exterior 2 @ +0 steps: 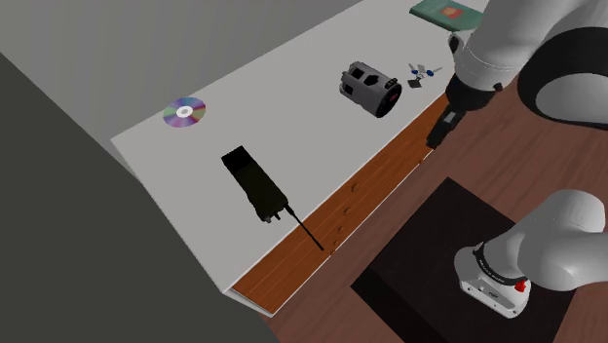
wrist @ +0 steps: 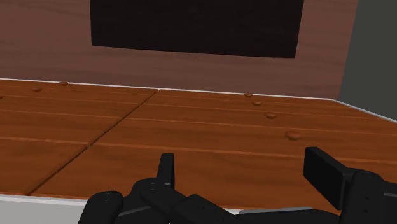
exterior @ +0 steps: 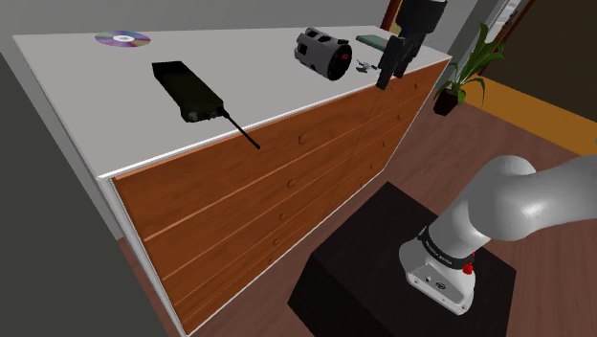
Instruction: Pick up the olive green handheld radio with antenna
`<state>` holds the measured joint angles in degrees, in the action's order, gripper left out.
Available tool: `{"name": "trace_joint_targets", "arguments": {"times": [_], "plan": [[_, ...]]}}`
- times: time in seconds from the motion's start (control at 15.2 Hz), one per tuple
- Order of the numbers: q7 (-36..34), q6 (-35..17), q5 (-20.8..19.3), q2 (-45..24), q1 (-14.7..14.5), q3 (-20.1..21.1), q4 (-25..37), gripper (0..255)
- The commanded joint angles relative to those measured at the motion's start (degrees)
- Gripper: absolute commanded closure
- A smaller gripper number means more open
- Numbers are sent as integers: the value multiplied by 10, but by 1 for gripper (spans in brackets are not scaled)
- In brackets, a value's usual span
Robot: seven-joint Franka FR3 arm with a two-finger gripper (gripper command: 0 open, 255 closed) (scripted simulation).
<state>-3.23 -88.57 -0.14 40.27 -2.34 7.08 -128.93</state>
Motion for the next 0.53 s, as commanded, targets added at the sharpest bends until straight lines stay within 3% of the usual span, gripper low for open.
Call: {"name": "trace_joint_targets", "arguments": {"times": [0.0,0.46], "plan": [[-32,-3,17,-21,-5,23,17,0],[-136,-26,53,-118,-15,100,92,0]]}}
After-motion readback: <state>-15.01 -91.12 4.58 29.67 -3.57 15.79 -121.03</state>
